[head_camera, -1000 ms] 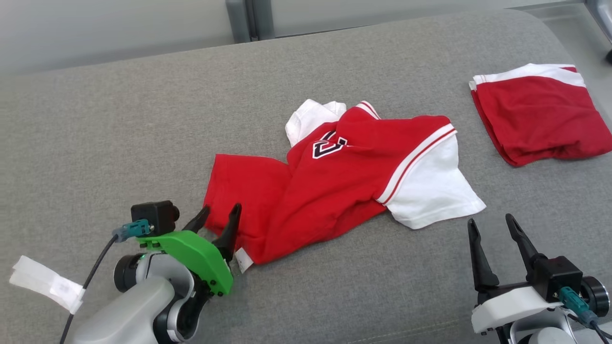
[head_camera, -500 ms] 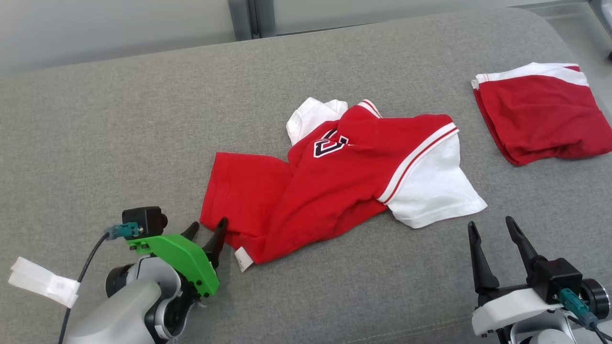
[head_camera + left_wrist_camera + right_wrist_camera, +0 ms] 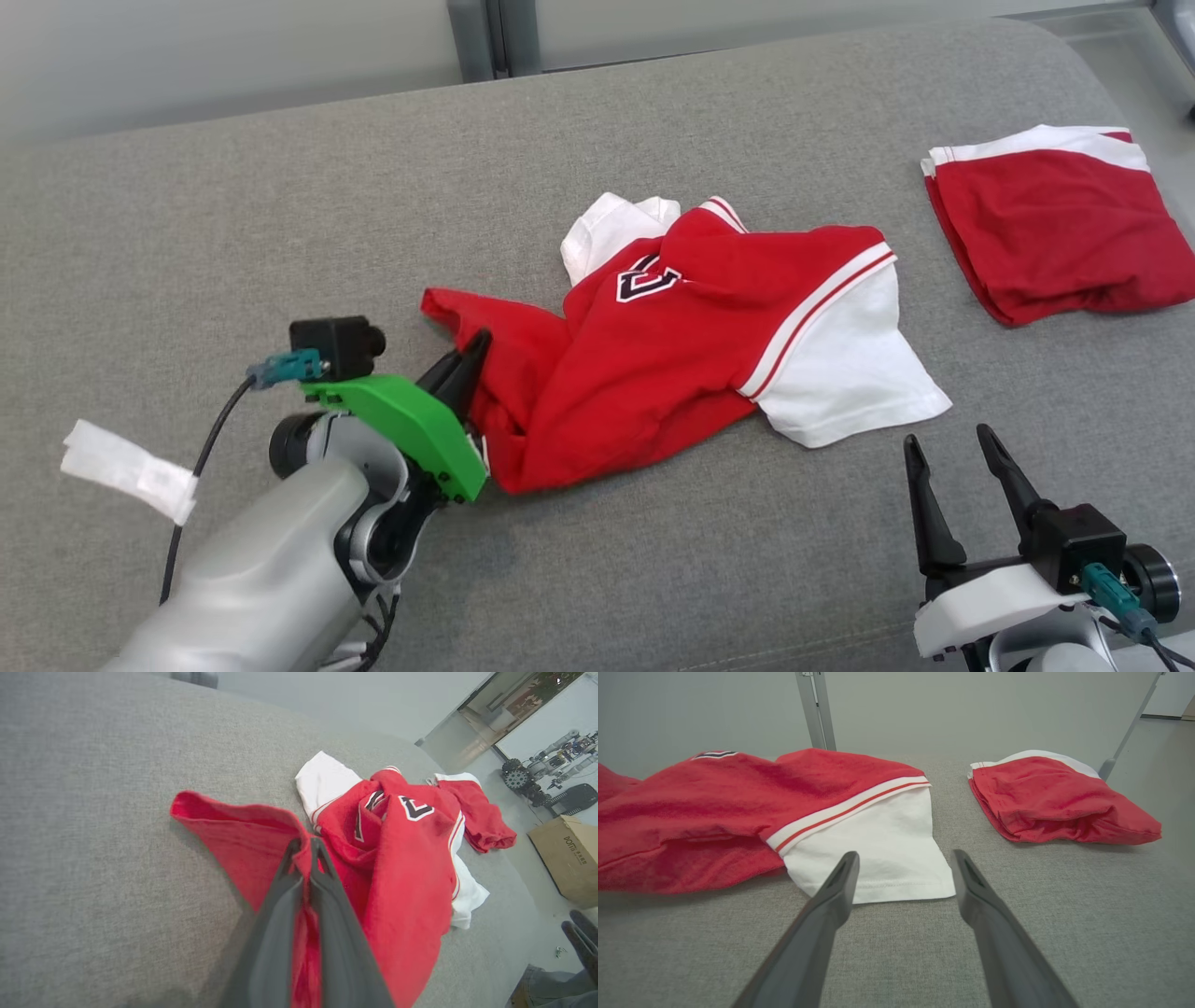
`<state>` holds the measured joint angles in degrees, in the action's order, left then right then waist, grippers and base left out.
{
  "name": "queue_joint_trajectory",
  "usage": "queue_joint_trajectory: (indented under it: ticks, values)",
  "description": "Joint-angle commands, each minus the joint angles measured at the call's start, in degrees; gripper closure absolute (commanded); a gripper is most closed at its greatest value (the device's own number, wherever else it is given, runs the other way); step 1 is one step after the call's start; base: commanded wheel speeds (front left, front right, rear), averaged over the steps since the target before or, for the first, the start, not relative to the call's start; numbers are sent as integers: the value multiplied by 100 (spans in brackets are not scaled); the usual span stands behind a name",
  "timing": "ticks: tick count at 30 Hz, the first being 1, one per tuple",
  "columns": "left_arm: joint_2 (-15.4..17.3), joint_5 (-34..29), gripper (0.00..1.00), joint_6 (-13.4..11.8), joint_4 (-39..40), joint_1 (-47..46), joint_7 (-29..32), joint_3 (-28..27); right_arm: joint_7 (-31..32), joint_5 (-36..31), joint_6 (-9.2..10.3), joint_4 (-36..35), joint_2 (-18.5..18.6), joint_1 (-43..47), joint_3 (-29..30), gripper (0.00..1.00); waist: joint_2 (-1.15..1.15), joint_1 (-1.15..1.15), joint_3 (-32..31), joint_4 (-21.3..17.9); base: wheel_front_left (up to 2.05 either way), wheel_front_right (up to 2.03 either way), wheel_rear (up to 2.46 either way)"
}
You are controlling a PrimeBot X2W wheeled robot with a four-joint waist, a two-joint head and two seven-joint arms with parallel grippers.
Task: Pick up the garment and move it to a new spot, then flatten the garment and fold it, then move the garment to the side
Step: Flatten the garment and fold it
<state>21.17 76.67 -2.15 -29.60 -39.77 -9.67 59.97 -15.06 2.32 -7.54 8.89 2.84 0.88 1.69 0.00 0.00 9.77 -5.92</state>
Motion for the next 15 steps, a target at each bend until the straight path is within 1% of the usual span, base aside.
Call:
queue_joint_trajectory:
  ticks: [1,5,8,10,13,15]
  values:
    - [0,-146,100,-67,126,-170,16,42,-14,-14,10,13,12,56,10,0,0,0,-55,32,0,0,0]
    - [-33,-367,100,-349,685,-387,131,141,-14,3,10,39,12,107,-24,0,0,0,-160,40,0,0,0]
    - [-135,-393,100,-604,1205,-338,287,267,-14,37,10,57,13,127,-53,0,0,0,-215,36,0,0,0]
    - [-235,-373,100,-727,1468,-232,447,422,-14,50,10,61,12,102,-91,0,0,0,-195,29,0,0,0]
    - [-426,-471,100,-864,1461,-215,491,580,-14,59,10,83,12,1,-170,0,0,0,-147,-29,0,0,0]
    - [-710,-376,100,-851,1271,-173,495,607,-14,58,10,96,13,-54,-232,0,0,0,-115,-104,0,0,0]
